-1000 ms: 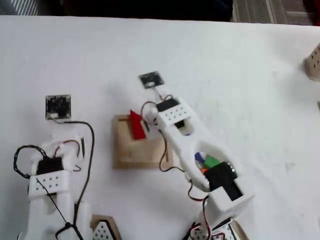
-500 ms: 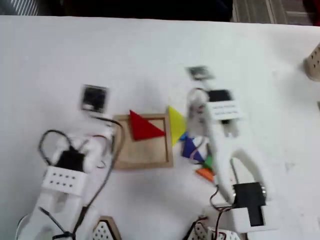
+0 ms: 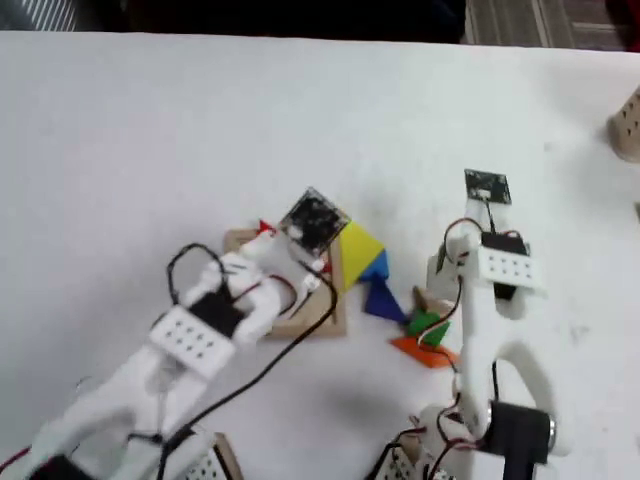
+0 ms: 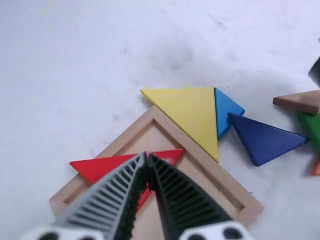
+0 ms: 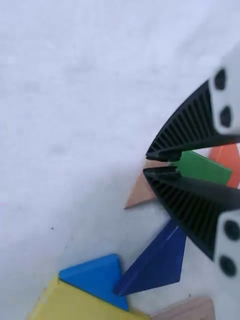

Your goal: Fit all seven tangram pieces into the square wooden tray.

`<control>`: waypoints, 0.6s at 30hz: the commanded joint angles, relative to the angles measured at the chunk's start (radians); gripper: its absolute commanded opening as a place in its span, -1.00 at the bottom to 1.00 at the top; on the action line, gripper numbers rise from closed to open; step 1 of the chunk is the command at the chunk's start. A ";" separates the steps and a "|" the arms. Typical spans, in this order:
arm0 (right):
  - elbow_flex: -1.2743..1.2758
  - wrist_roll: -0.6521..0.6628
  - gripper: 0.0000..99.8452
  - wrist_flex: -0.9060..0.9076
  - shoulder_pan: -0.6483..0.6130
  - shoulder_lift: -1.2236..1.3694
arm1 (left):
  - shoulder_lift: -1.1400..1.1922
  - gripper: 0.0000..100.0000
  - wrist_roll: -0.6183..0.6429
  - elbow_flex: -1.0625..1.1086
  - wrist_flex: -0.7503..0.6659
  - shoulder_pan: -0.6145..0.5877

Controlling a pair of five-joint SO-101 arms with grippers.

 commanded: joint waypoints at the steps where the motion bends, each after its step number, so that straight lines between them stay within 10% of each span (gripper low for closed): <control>1: 0.025 -0.031 -0.96 -0.041 0.016 -0.087 | 0.180 -0.95 -0.012 -0.107 -0.077 -0.002; 18: 0.040 -0.028 -0.96 -0.105 -0.033 -0.039 | 0.409 -0.95 0.118 -0.235 0.106 -0.162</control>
